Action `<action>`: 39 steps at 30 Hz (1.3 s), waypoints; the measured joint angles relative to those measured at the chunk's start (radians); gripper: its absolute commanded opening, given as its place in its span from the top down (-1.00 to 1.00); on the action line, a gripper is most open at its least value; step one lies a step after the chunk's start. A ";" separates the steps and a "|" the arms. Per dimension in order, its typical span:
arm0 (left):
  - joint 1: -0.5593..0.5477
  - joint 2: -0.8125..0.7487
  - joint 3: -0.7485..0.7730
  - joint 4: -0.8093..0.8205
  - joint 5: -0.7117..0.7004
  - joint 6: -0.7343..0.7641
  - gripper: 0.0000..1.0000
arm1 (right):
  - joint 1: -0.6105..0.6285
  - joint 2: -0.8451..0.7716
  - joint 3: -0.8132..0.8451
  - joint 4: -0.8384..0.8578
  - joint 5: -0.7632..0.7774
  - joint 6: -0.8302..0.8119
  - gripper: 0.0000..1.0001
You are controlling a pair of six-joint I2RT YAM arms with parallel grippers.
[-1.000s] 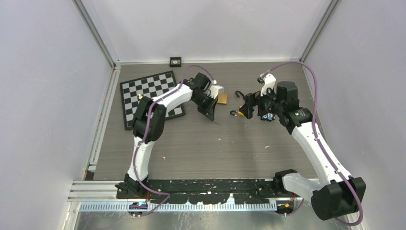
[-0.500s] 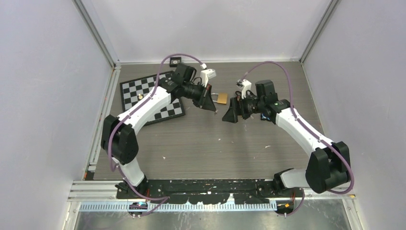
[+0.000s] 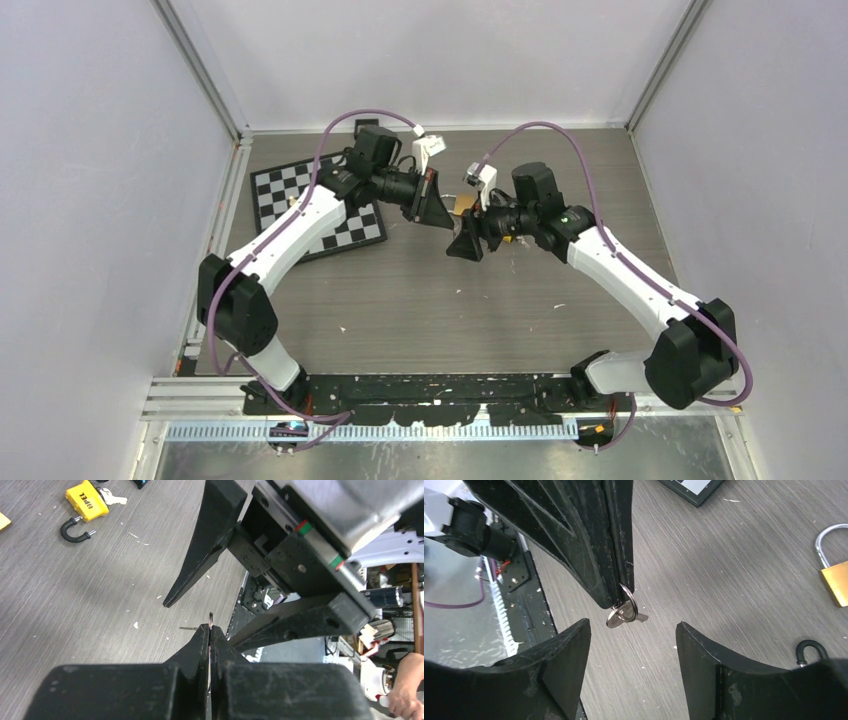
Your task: Unlock with the key
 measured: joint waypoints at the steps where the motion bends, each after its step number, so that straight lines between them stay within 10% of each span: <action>1: 0.000 -0.001 -0.002 0.009 0.002 -0.019 1.00 | 0.012 -0.003 0.000 -0.003 0.021 -0.014 -0.30; 10: 0.005 -0.004 -0.036 0.091 0.025 -0.199 1.00 | 0.075 -0.045 0.005 -0.023 0.187 -0.098 0.05; 20: 0.023 -0.004 -0.087 0.181 0.060 -0.330 1.00 | 0.076 -0.056 0.006 -0.024 0.252 -0.119 0.97; 39: 0.070 -0.004 -0.115 0.200 0.063 -0.309 1.00 | 0.076 -0.104 0.006 -0.070 0.266 -0.187 0.99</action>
